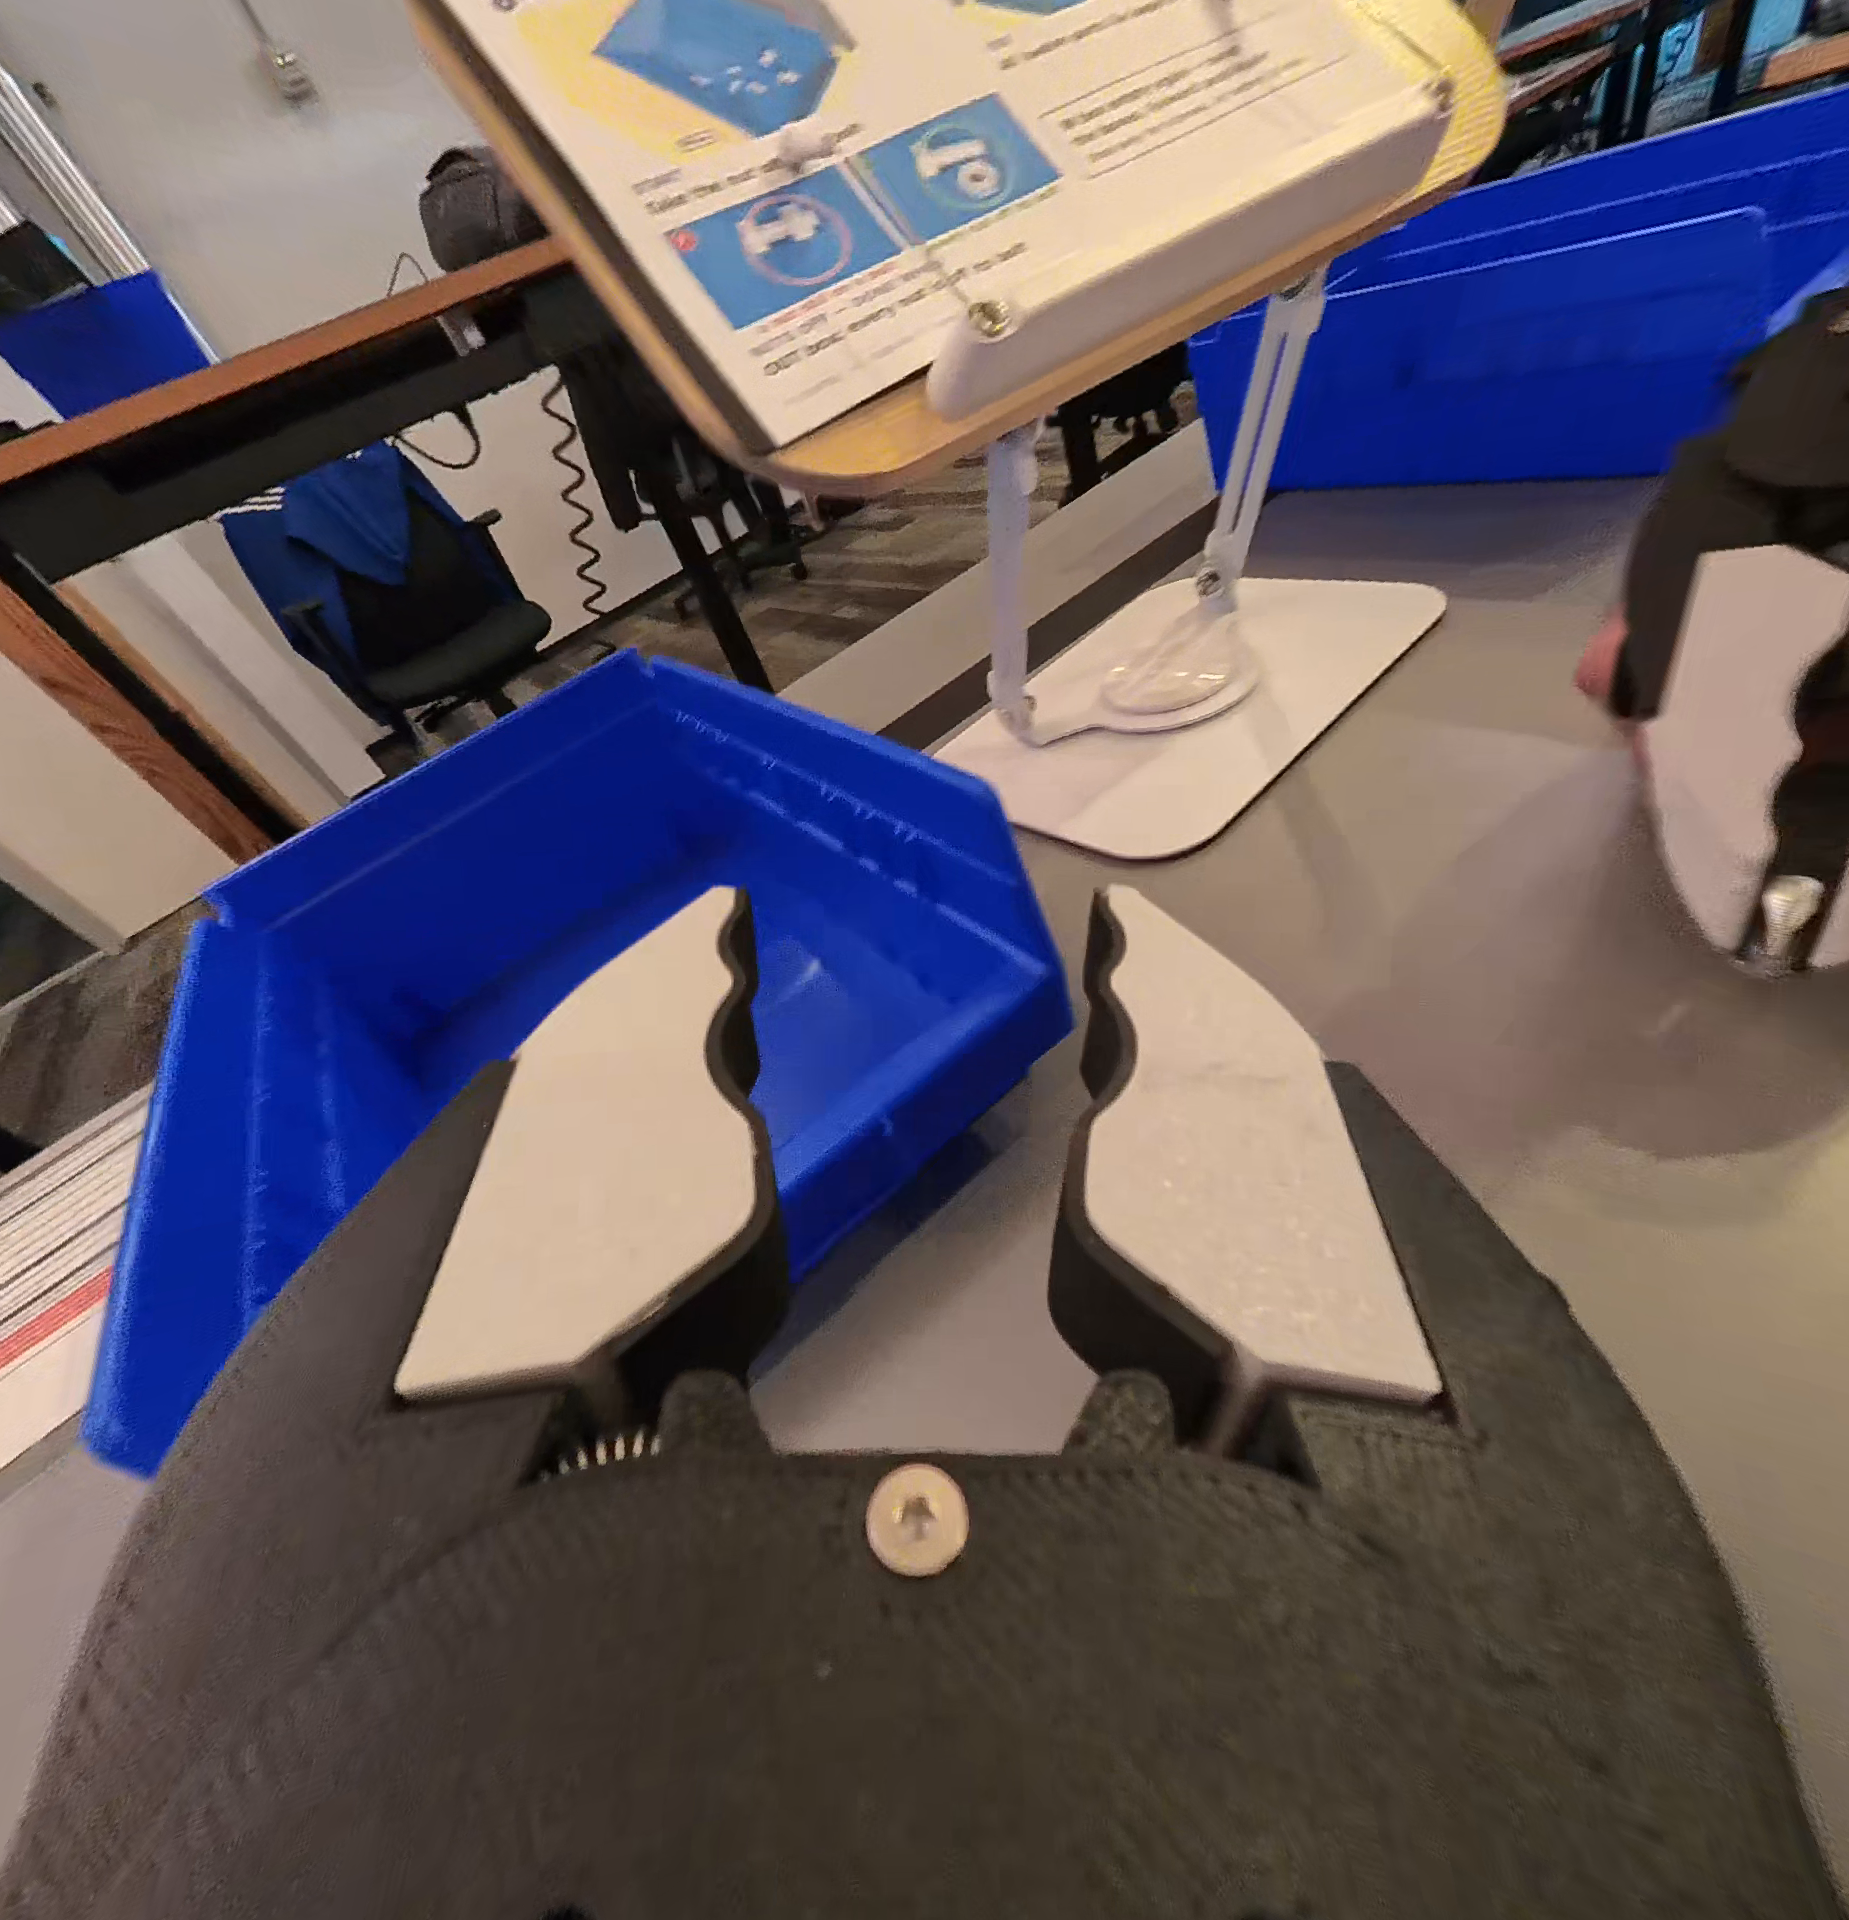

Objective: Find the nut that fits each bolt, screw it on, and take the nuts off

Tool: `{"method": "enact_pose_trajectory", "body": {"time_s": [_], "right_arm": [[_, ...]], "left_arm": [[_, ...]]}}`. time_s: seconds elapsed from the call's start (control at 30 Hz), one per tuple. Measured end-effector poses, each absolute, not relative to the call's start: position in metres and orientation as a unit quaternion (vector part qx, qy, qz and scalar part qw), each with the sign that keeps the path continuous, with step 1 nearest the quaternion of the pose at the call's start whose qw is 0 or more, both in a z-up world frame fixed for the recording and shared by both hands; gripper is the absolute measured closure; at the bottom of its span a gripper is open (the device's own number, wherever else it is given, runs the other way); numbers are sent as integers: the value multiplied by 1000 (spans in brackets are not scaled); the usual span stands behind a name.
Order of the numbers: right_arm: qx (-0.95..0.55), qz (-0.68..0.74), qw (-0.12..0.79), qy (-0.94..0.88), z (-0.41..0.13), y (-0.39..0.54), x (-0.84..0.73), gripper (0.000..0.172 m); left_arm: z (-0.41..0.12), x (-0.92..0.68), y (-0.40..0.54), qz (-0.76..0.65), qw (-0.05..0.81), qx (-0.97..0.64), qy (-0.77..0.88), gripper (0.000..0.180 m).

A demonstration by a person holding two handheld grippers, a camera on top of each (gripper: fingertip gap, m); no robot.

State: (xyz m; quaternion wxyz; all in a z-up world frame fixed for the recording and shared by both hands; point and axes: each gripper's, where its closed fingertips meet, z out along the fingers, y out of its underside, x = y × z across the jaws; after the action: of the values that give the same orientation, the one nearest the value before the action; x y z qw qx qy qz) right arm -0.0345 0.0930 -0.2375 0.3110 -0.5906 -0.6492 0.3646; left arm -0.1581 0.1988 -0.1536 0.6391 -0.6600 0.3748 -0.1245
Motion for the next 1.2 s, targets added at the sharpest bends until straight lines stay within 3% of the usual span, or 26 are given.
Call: {"method": "enact_pose_trajectory", "body": {"time_s": [0.6,1.2], "right_arm": [[-611,317,273,-672,-258,91,-30,163],[-600,334,285,-669,-252,89,-22,144]], "left_arm": [[-201,-196,217,-143,566,-716,383,127],[-183,-209,238,-63,570,-721,388,125]]}}
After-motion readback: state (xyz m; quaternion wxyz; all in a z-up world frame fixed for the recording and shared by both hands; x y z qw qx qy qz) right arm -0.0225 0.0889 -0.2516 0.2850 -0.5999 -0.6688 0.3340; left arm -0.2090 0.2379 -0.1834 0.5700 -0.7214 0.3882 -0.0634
